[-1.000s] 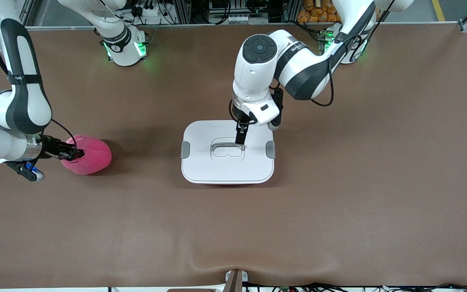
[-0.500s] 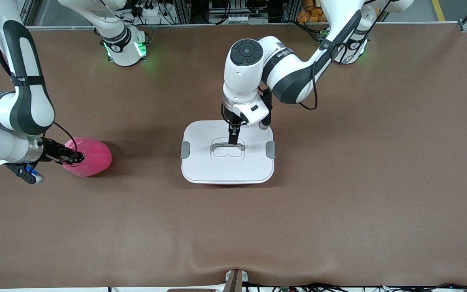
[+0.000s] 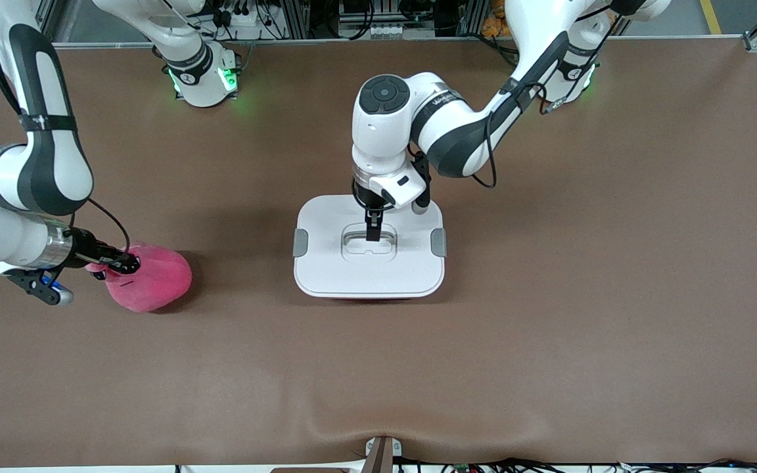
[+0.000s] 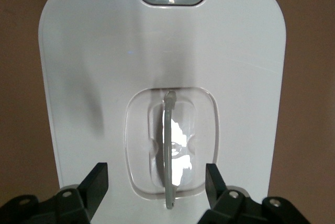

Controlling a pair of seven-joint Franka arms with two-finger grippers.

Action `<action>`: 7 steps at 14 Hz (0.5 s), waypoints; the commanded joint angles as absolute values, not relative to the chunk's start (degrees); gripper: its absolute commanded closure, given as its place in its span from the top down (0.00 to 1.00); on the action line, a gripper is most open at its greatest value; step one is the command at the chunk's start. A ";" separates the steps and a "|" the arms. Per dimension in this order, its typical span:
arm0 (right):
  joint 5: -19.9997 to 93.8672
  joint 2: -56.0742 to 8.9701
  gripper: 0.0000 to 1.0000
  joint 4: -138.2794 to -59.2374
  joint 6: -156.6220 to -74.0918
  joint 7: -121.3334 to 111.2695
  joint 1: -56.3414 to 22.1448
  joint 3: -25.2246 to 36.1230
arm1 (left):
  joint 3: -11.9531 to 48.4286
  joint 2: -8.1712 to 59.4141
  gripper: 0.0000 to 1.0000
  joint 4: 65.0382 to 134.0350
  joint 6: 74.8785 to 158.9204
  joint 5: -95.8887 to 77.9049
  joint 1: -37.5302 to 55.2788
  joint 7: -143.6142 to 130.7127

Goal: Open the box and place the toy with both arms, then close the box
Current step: 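Grasp the lid handle with the left gripper while the right gripper grips the plush, then lift the lid aside with the left gripper while the right gripper raises the plush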

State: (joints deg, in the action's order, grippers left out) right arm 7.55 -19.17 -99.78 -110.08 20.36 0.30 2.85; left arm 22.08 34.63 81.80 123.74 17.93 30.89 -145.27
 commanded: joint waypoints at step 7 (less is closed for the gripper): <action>7.21 -17.14 0.00 -95.98 -108.28 8.72 -2.55 3.25 | 20.21 37.18 0.74 79.98 125.42 21.09 33.22 -147.57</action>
State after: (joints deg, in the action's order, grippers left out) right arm 7.47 -17.95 -96.18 -108.99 13.12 -2.96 3.02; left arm 20.80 35.69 81.55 124.72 19.14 32.09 -146.23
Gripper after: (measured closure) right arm 0.907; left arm 0.238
